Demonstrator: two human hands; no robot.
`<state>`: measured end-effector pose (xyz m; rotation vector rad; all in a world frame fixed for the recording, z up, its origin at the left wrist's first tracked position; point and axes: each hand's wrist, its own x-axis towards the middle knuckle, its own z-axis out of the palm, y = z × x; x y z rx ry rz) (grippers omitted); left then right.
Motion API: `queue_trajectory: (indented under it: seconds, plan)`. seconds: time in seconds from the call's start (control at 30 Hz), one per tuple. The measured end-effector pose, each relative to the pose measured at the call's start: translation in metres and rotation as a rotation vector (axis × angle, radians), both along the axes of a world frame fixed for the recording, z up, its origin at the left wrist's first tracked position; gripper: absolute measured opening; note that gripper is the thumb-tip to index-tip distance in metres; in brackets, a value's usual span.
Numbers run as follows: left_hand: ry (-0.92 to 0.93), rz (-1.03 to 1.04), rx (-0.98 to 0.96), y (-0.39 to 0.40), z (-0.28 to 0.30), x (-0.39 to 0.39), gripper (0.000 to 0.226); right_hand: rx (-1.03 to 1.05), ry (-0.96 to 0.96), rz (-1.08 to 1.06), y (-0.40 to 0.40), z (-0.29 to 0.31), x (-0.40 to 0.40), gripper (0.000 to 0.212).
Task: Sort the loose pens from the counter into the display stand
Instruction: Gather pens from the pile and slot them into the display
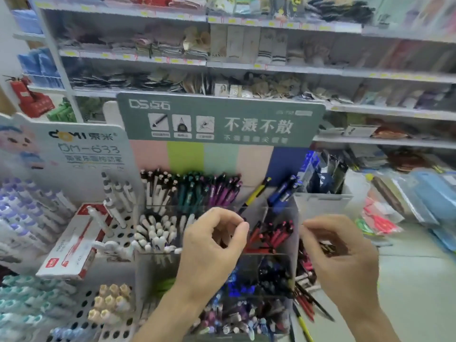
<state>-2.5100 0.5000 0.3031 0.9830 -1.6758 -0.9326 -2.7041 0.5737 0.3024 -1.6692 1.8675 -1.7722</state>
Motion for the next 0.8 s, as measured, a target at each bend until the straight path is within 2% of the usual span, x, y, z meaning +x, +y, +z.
queue_trajectory:
  seconds: [0.17,0.3,0.37,0.43,0.53,0.7,0.8]
  plan:
    - [-0.053,-0.394,0.200,0.052,-0.016,-0.089,0.010,0.210,-0.233,-0.298,0.070,-0.042,-0.078,0.010]
    - [-0.244,-0.548,0.311,0.079,-0.069,-0.159,0.007,0.453,-0.349,-0.441,0.110,-0.113,-0.139,0.018]
    - [-0.334,-0.494,0.400,0.084,-0.113,-0.186,0.005,0.561,-0.400,-0.477,0.123,-0.148,-0.163,0.017]
    - [-0.368,-0.346,0.502,0.086,-0.156,-0.204,0.011,0.690,-0.453,-0.473,0.128,-0.179,-0.185,0.018]
    - [-0.464,-0.187,0.546,0.083,-0.205,-0.220,0.023,0.895,-0.442,-0.402,0.121,-0.217,-0.210,0.031]
    - [-0.733,0.068,0.343,0.060,-0.239,-0.240,0.055,1.028,-0.216,-0.349,0.078,-0.250,-0.243,0.071]
    - [-0.808,0.122,0.376,0.043,-0.244,-0.255,0.068,1.122,-0.028,-0.260,0.041,-0.261,-0.257,0.089]
